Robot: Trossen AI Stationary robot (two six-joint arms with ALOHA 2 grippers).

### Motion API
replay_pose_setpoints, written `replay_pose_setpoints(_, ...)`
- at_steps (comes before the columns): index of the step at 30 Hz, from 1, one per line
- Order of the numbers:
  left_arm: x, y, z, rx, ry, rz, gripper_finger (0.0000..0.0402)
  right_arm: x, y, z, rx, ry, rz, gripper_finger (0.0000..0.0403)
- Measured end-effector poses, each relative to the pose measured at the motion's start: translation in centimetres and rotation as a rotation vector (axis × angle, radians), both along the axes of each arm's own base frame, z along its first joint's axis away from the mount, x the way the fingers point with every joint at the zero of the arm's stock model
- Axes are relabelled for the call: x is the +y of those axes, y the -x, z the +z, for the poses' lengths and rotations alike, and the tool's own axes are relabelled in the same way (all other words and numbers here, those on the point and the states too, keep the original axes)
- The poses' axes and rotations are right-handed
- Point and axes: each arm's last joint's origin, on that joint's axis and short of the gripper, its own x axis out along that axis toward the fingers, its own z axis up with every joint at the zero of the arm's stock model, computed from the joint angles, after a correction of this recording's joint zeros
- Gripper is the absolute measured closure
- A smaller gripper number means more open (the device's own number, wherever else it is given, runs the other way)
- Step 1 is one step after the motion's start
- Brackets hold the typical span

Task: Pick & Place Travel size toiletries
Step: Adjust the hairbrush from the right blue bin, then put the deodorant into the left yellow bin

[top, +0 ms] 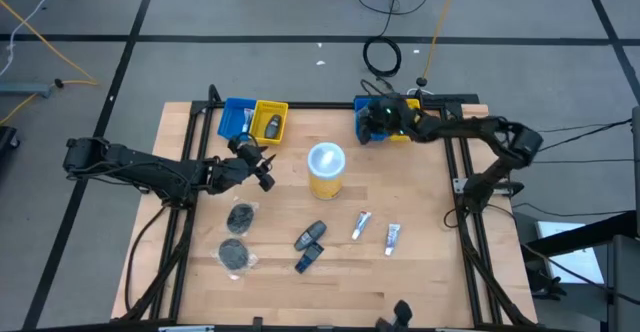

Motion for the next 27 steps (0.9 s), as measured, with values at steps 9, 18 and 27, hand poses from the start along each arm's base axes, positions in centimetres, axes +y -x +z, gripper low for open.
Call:
replay_pose_setpoints(9,0.0,0.0,0.0,-0.013,0.014,0.008,0.0249,-3.3,0.9,-1.7,0.086,-0.065,-0.093,0.0401)
replay_pose_setpoints(18,0.0,0.0,0.0,-0.015,0.015,0.009,0.0249,-4.1,1.5,-3.3,0.154,-0.068,-0.218,0.0402)
replay_pose_setpoints(27,0.0,0.0,0.0,-0.017,0.018,0.010,0.0250,-0.7,0.5,2.6,0.095,0.141,-0.183,0.0402)
